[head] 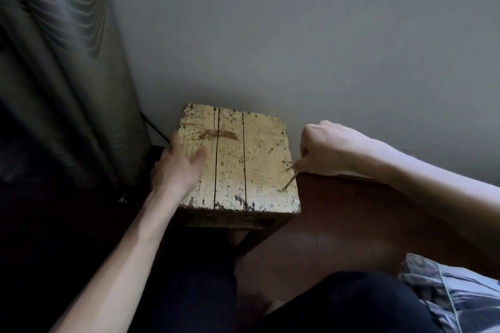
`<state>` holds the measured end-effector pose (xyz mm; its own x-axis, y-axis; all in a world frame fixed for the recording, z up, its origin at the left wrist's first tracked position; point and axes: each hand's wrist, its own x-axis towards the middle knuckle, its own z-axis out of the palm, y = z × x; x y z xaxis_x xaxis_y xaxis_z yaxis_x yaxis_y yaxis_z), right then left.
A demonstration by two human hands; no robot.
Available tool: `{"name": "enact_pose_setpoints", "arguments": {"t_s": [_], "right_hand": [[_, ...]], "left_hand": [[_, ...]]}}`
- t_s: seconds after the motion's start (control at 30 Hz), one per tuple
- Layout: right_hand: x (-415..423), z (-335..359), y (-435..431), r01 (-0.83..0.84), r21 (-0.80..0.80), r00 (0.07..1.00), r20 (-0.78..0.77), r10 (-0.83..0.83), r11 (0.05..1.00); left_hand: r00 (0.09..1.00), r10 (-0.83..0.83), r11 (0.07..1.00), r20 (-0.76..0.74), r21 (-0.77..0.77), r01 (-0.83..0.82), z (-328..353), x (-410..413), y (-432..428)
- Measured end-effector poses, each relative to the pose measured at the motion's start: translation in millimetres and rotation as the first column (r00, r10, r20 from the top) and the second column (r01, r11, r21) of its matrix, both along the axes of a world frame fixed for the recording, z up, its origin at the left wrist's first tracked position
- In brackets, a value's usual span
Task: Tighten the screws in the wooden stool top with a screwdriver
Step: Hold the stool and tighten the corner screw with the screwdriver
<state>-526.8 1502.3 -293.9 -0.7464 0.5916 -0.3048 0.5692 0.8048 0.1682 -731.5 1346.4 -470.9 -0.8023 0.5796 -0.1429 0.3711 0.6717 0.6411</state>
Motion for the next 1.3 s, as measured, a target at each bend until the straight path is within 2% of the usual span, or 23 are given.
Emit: {"name": "enact_pose_setpoints", "arguments": {"t_s": [0.17,0.23,0.33,0.4,0.63,0.7,0.8,0.9,1.07,1.2,1.3], "right_hand": [[6,16,1,-0.074,-0.106,0.987,0.133,0.088,0.992],[9,20,0,-0.193,-0.048,0.972,0.128,0.198,0.98],[10,24,-2,-0.409,0.051,0.91,0.096,0.404,0.911],[10,25,-2,-0.47,0.052,0.88,0.103,0.463,0.881],[14,16,-4,-0.461,0.086,0.888,0.057,0.457,0.883],[16,14,-4,-0.394,0.101,0.919,0.029,0.393,0.914],[15,10,-4,-0.208,0.064,0.978,-0.014,0.21,0.976],[10,7,-3,-0.105,0.064,0.994,-0.01,0.106,0.992],[9,20,-3,-0.186,-0.024,0.979,0.078,0.187,0.982],[12,24,-5,-0.412,0.065,0.909,0.091,0.406,0.909],[13,24,-4,-0.492,0.076,0.869,0.093,0.486,0.867]], "left_hand": [[1.0,-0.006,1.0,0.001,-0.01,0.006,5,2,-1],[1.0,-0.008,1.0,0.0,-0.001,0.008,5,3,-1],[1.0,-0.013,1.0,0.001,0.001,0.013,4,3,-1],[1.0,-0.011,1.0,-0.007,-0.005,0.011,4,2,-1],[1.0,-0.012,1.0,-0.024,0.001,0.012,1,1,-1],[1.0,-0.014,1.0,-0.025,0.002,0.014,1,1,0],[0.999,-0.014,1.0,-0.03,-0.002,0.014,0,2,-1],[1.0,-0.015,1.0,-0.026,-0.014,0.015,3,3,-1],[1.0,-0.015,1.0,-0.021,-0.004,0.015,7,4,-3],[1.0,-0.013,1.0,-0.018,0.004,0.013,7,3,-3],[1.0,-0.012,1.0,-0.018,0.007,0.012,6,3,-2]]}}
